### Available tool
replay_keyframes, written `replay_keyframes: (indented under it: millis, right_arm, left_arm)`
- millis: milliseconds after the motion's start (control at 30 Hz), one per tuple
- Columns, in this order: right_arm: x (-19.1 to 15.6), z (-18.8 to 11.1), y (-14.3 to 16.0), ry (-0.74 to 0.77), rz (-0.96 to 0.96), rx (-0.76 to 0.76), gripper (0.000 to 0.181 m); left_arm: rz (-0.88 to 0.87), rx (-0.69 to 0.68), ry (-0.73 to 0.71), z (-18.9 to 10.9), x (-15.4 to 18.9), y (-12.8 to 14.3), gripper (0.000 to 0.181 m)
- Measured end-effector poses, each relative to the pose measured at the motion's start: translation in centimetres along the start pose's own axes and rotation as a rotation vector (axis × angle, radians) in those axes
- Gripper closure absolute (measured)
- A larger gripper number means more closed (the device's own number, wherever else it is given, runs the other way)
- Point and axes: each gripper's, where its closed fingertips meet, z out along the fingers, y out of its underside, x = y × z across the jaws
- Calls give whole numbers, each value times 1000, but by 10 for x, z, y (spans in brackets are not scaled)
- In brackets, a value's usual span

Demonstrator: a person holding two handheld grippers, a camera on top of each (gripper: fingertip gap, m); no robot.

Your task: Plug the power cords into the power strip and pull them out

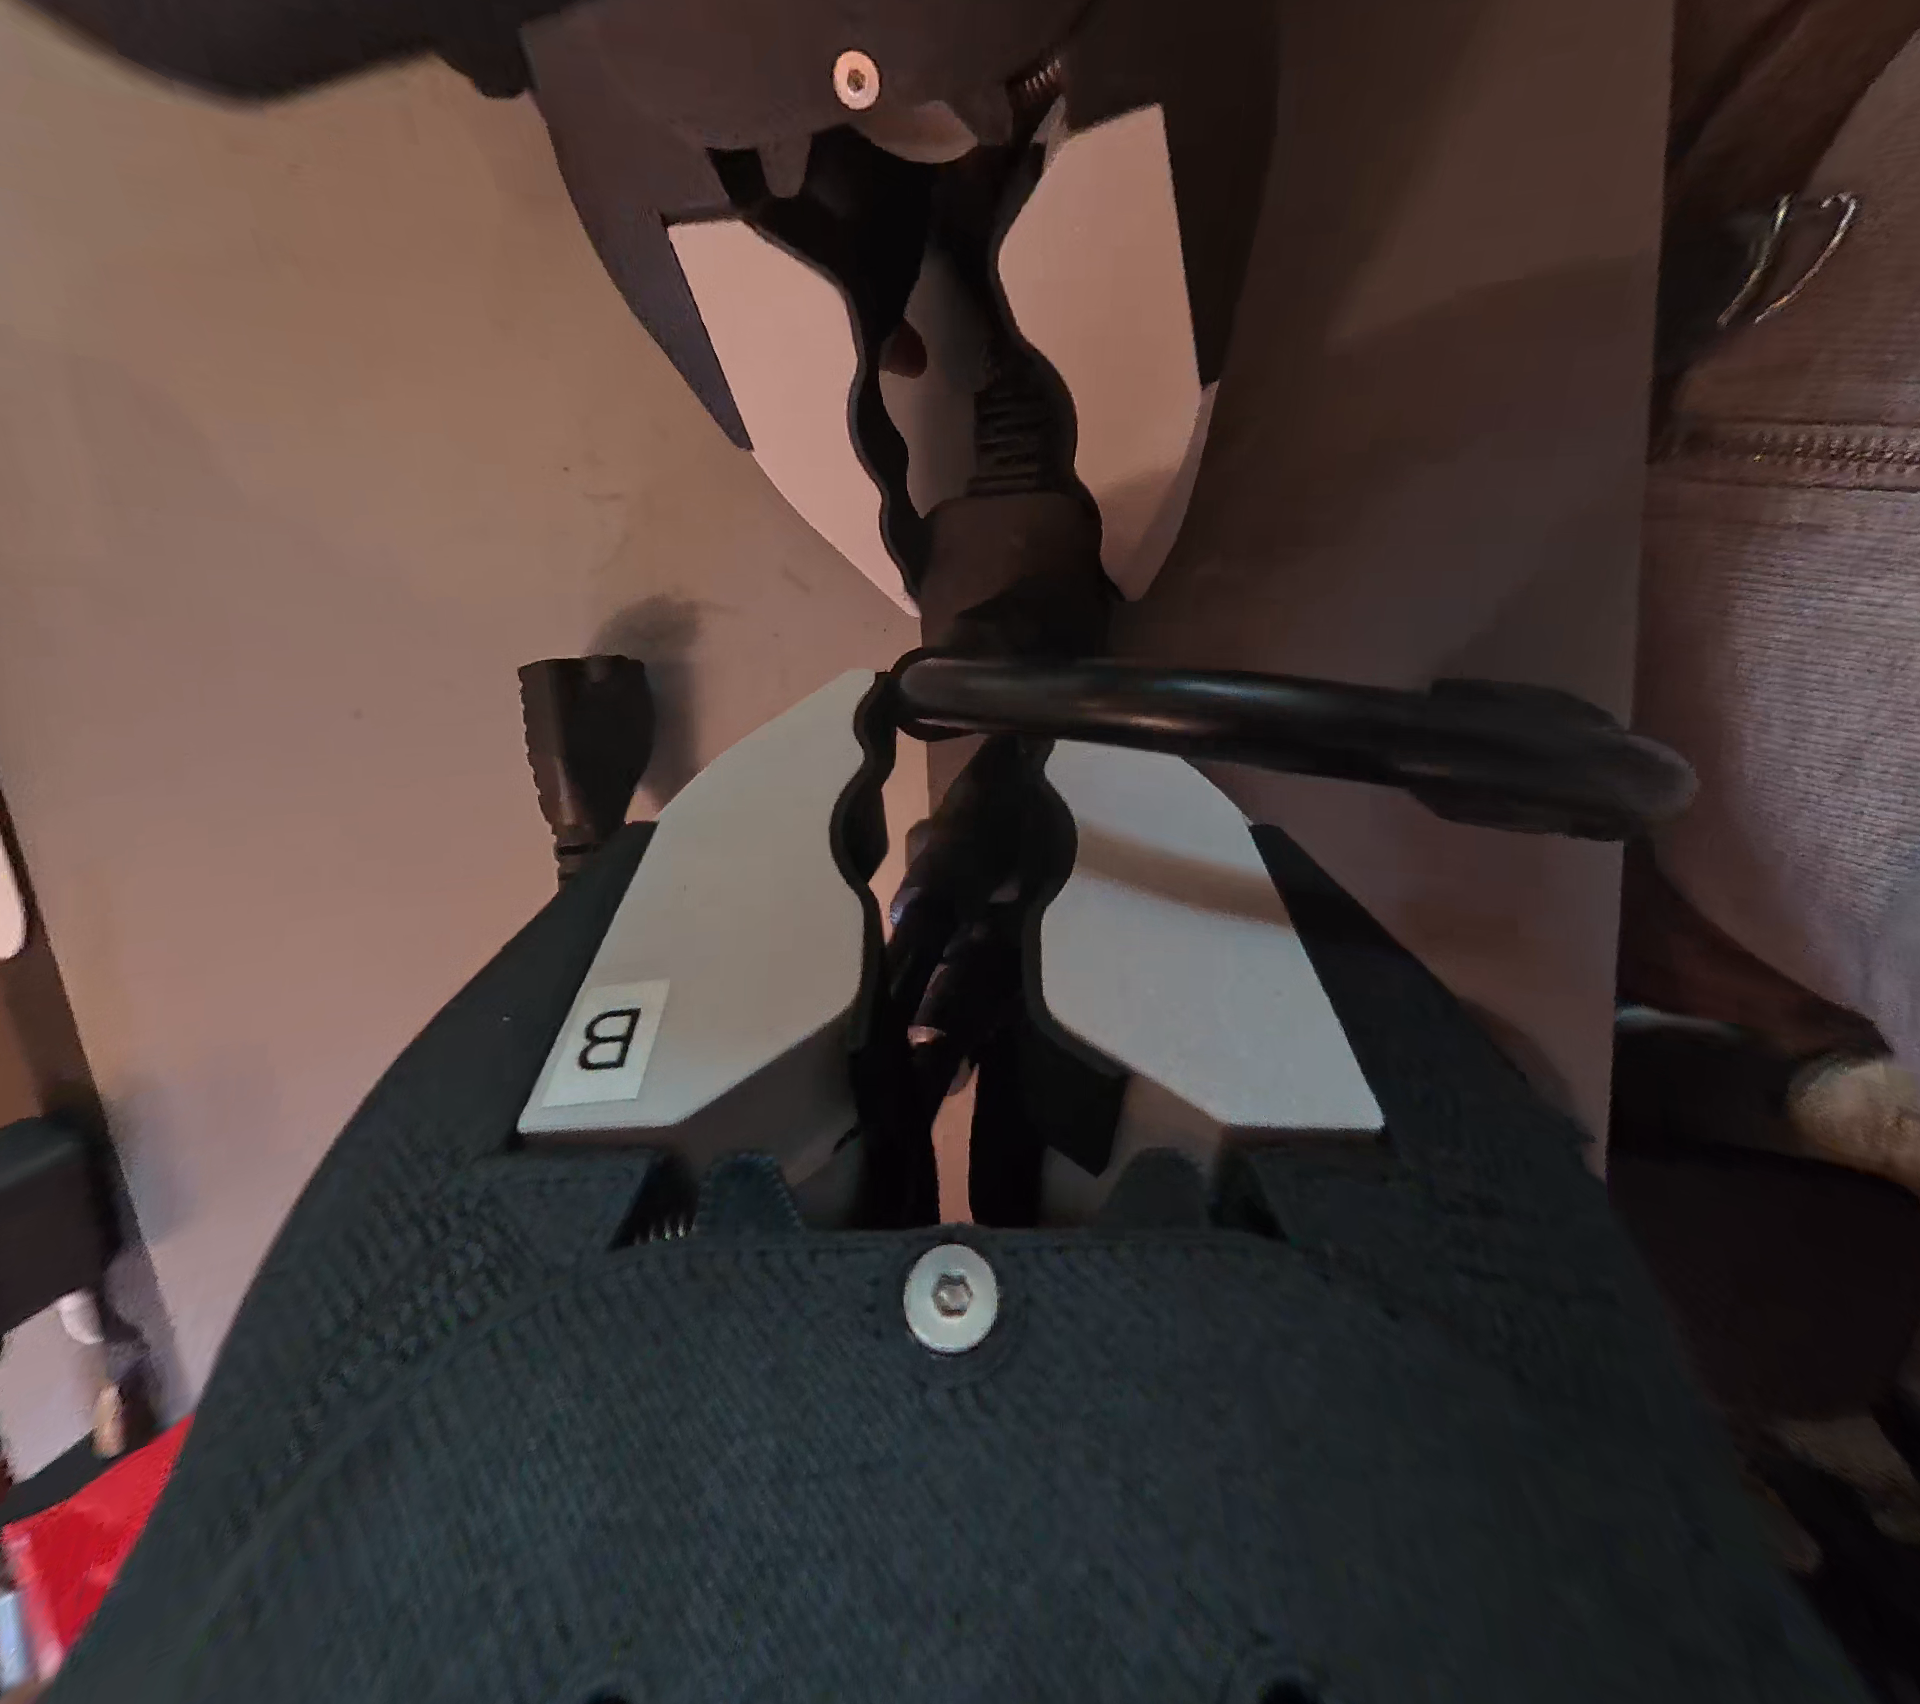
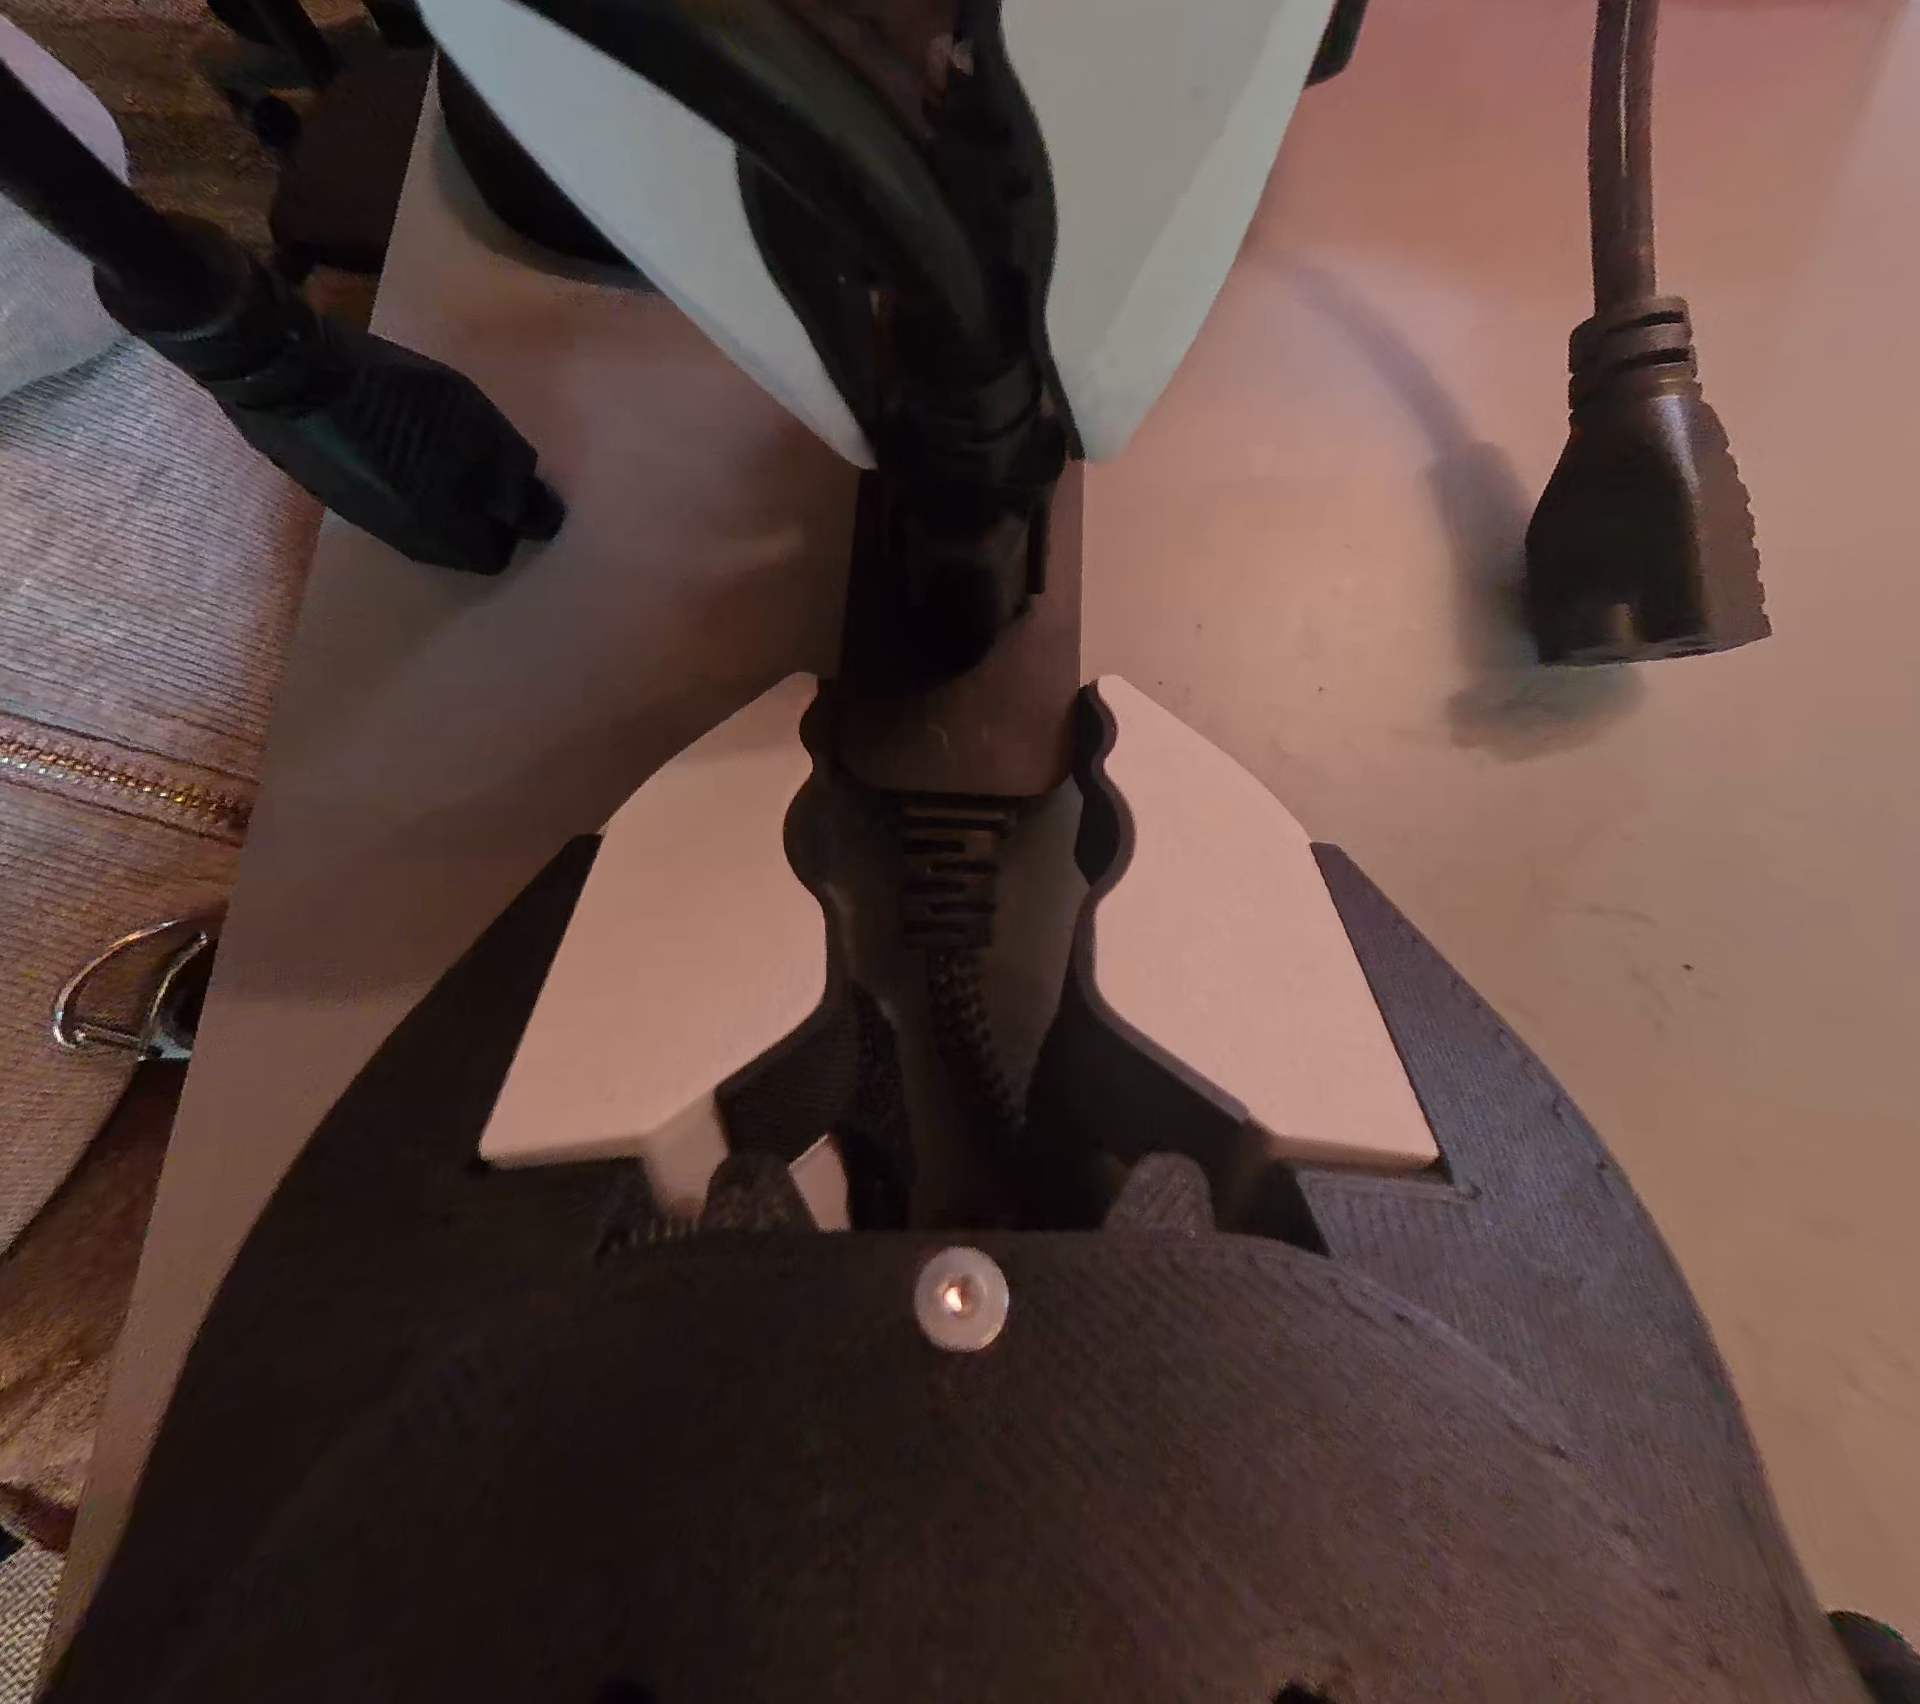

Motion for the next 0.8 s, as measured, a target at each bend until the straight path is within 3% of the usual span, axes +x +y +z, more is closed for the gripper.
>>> replay_keyframes:
  millis: [800]
  right_arm:
    - [-3,-1,0,-22,1,-2,135]
  left_arm:
    - [55,7,-67,-3,2,0,157]
